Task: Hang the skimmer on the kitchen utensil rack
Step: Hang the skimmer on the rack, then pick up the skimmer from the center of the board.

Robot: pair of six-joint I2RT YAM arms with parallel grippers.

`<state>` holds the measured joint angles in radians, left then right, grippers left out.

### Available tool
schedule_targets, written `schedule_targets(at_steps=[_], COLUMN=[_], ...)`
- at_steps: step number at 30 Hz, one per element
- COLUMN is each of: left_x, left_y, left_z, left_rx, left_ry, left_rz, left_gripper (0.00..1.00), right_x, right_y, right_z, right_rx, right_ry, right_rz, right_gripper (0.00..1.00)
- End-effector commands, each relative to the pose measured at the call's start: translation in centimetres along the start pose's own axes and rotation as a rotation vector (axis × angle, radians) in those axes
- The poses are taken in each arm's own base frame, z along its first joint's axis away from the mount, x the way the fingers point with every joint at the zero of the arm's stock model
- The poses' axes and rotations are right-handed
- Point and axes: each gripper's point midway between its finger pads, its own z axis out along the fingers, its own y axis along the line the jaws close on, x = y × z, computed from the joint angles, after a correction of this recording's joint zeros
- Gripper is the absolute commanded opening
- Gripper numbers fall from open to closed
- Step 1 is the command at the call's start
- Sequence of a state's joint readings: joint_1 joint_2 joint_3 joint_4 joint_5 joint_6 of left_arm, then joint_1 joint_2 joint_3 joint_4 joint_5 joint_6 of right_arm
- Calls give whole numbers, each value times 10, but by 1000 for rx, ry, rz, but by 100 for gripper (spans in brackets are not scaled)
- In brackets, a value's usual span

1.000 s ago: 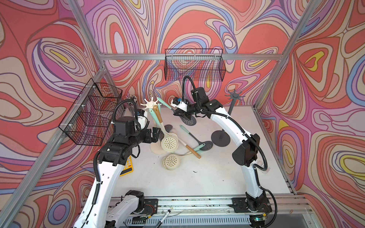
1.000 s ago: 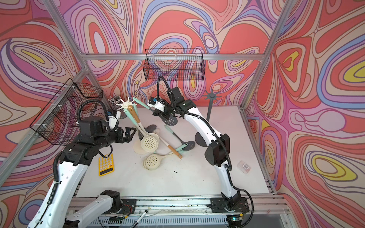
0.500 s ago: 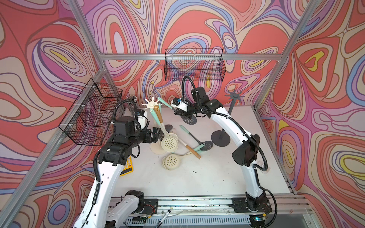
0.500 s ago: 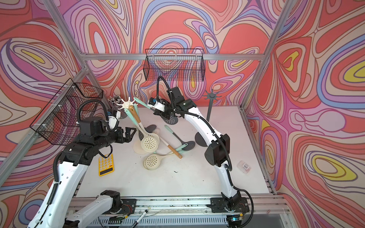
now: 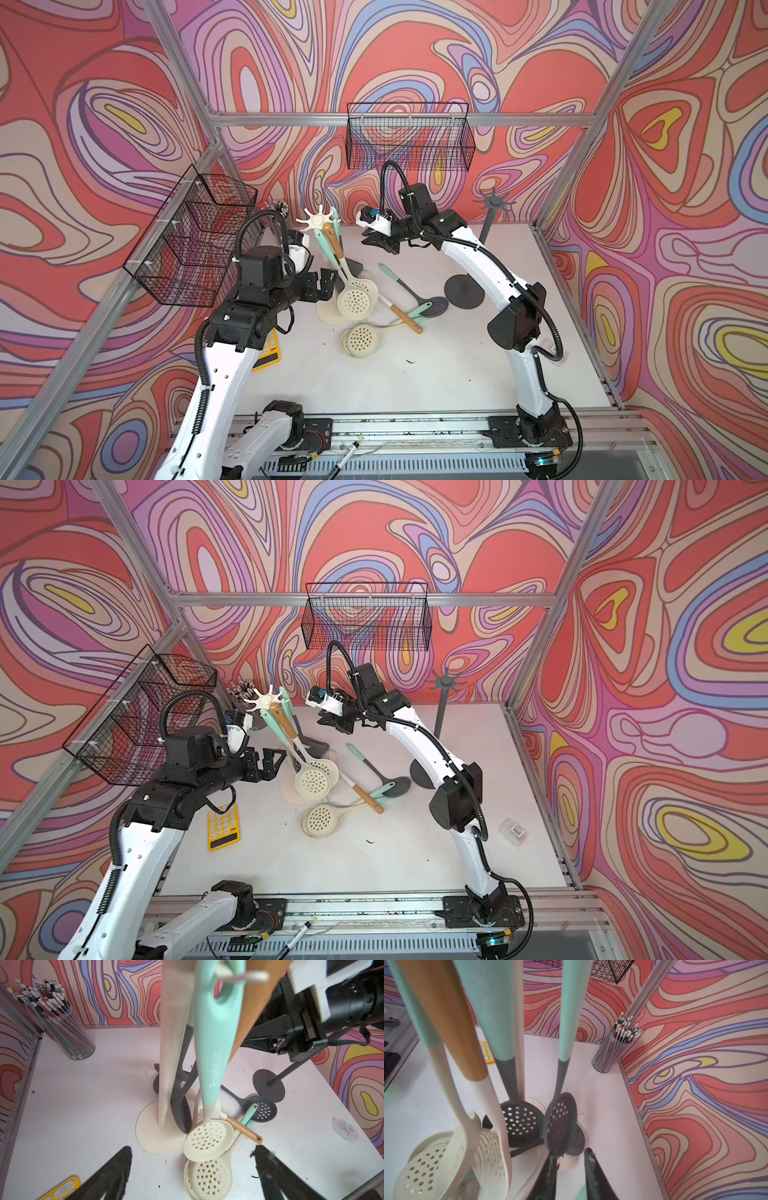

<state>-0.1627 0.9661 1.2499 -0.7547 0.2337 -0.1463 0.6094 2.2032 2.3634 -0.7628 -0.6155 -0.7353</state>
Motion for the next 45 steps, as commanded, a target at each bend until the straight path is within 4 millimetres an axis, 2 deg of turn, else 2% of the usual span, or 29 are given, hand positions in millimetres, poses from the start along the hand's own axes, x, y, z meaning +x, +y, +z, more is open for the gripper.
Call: schedule_targets(at_steps=[1, 6, 11, 15, 18, 21, 29, 33, 38, 43, 44, 45], left_x=[0, 2, 3, 7, 11, 19, 50, 71, 87, 94, 95, 96], left_y=[4, 8, 12, 16, 20, 24, 24, 24, 33, 41, 42, 44], left_z=[-4, -4, -6, -7, -9, -6, 6, 16, 23, 27, 27, 29], left_rx=[-23, -46, -67, -92, -113, -127, -97, -71, -102, -139, -144, -150], left_ry=[-7, 2, 5, 17, 18, 28, 71, 86, 77, 76, 80, 84], left_rz=[-2, -5, -9, -14, -7, -10, -41, -67, -104, -123, -124, -125], left_gripper=[94, 95, 95, 96, 97, 98, 100, 100, 100, 100, 100, 100], right_x=[-14, -29, -40, -34, -15, 11, 88, 130, 171, 209, 206, 211], right_y=[3, -6, -21, -33, -43, -43, -19, 1, 20, 48, 49, 54], right_z=[5, 4, -4, -11, -18, -19, -18, -20, -35, -41, -49, -51], right_rx=[-19, 24, 110, 184, 238, 284, 389, 443, 564, 599, 618, 624], right_ry=[-58, -123, -174, -191, -197, -166, -13, 66, 120, 214, 214, 233], right_rz=[-8, 26, 61, 148, 270, 401, 682, 821, 970, 1095, 1099, 1110], right_gripper=[26, 31, 41, 47, 52, 55, 63, 64, 65, 62, 61, 60])
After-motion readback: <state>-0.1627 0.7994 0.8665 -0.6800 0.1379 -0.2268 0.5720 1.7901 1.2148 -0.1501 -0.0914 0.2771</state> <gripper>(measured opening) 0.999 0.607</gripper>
